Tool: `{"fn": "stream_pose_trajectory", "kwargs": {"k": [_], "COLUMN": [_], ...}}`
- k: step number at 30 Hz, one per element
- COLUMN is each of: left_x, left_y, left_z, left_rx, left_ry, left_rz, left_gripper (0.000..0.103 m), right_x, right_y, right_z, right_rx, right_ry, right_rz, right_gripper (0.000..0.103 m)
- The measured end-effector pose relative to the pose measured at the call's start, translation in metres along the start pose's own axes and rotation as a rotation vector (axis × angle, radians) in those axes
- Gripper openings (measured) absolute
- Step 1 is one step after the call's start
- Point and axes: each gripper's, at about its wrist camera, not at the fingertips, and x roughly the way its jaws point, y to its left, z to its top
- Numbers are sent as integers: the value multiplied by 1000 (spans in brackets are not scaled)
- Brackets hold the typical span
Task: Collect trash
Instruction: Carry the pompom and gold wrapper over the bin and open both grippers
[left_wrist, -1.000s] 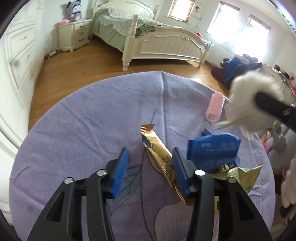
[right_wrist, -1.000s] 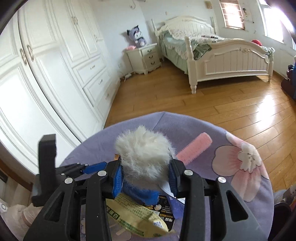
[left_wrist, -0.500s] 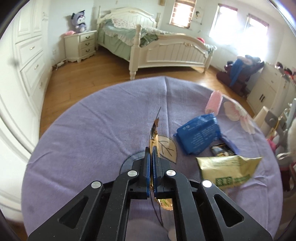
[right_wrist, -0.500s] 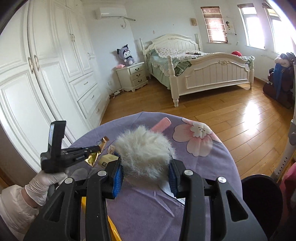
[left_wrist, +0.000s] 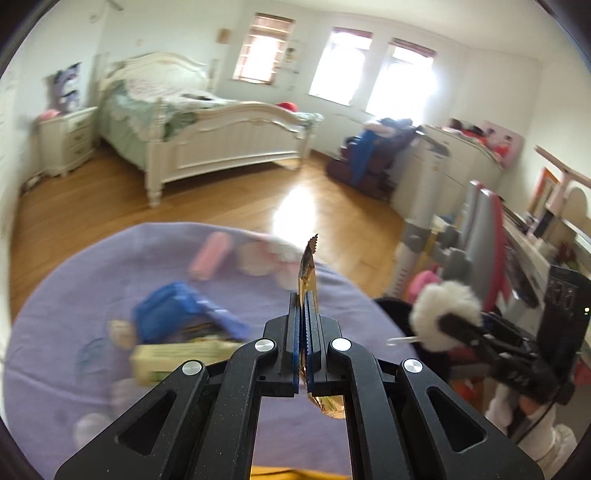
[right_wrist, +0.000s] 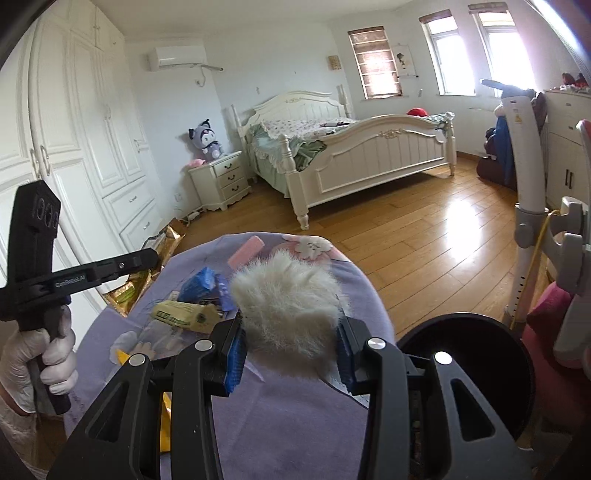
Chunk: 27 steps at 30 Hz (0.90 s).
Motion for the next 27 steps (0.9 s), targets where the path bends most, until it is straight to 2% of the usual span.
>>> {"fn": "stream_pose_trajectory", "kwargs": {"k": [4,8,13,19,27], "left_x": [35,67,103,132,159], "left_y": [-52,-87,-127,-148,-160], "left_z": [-7,-16,-27,-37,-42], "left_rx": [43,59,100,115,126], "left_ry": [42,79,129,176,218], "left_rz": [-103,-174,-226,-256,-259], "left_gripper": [3,3,3,3,3], "right_x": [-10,-17,-20,-17,-8], "right_y": [-28,-57,-87,-116,-135], "right_z": [-13,-26,-43,-57,-72], "right_rx": [11,12,34,75,86], "right_ry": [-7,-1,16,47,86], "right_rz": [-99,-203,-279,-321,-342], "right_gripper": [40,40,40,40,40]}}
